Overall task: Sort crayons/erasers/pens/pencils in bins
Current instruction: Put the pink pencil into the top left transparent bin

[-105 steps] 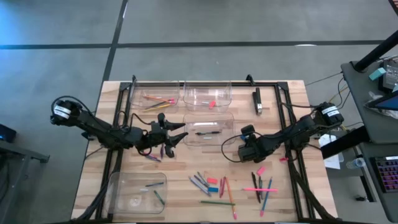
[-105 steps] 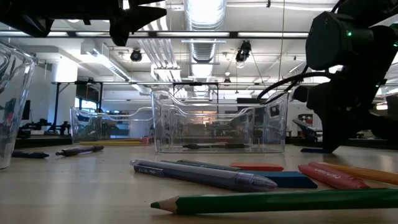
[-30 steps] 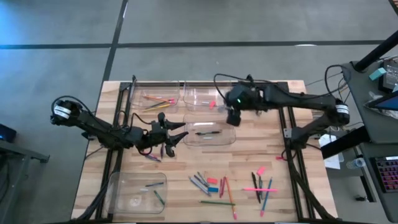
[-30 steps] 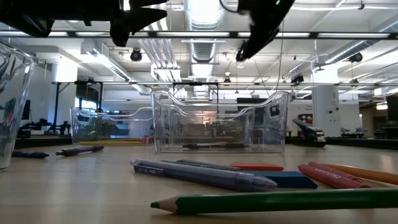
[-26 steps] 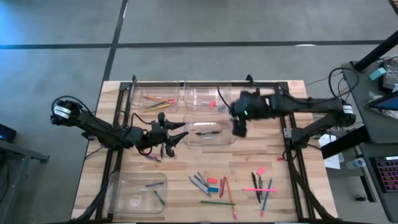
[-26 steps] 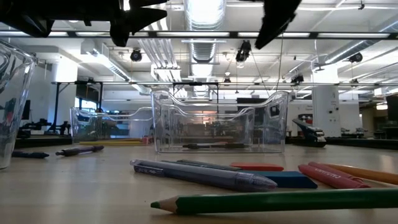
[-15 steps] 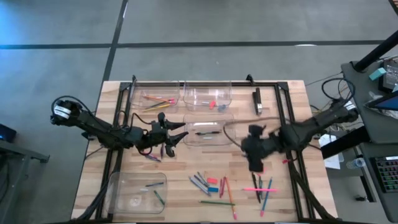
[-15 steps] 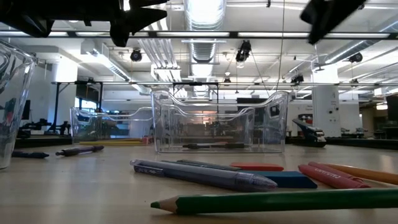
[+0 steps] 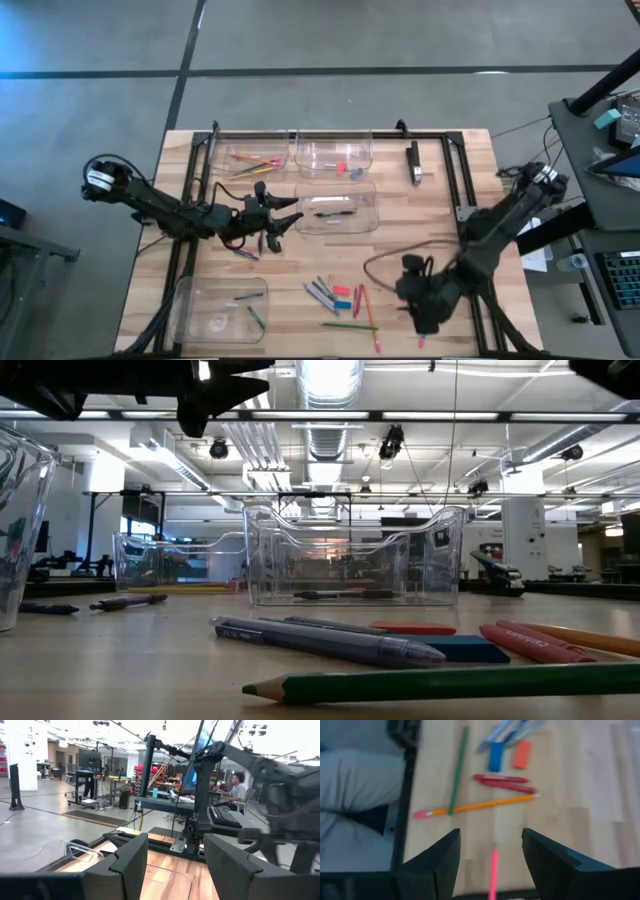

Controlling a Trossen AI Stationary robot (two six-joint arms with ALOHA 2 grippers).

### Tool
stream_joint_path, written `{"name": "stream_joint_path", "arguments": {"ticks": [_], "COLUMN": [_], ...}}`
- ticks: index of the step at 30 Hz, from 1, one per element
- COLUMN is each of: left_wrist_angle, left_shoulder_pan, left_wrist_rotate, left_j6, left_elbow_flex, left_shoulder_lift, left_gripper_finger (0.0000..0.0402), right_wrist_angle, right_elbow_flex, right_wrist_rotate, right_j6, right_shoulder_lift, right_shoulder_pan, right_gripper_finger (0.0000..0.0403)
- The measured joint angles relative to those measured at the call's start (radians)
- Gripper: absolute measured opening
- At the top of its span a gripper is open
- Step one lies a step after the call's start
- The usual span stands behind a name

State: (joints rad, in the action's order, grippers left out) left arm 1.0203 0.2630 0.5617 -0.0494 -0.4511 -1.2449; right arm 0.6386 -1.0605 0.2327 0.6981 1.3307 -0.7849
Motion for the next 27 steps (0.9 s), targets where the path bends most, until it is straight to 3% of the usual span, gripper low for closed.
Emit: {"name": "stream_joint_path", "arguments": {"ticks": [14, 19, 27], "left_wrist_angle": [-0.020, -0.021, -0.065], "left_shoulder_pan": [0.001, 0.001, 0.001], "left_wrist_rotate": [0.000, -0.005, -0.007], "left_j6": [-0.048, -0.050, -0.073], "left_elbow_flex": [0.000, 0.000, 0.000], "left_shoulder_lift": [0.000, 0.000, 0.000], "left_gripper_finger": [0.0178, 0.0178, 0.0178], "right_wrist_angle": [0.019, 0.066, -0.011], "right_elbow_flex": [-0.076, -0.051, 0.029], "right_wrist_rotate": [-0.021, -0.024, -0.022], "right_j6": [0.083, 0.168, 0.184], "right_shoulder_lift": [0.277, 0.283, 0.264], "right_shoulder_pan": [-0.049, -0.048, -0.048], "right_gripper_finger": [0.0201, 0.0201, 0.0201]}}
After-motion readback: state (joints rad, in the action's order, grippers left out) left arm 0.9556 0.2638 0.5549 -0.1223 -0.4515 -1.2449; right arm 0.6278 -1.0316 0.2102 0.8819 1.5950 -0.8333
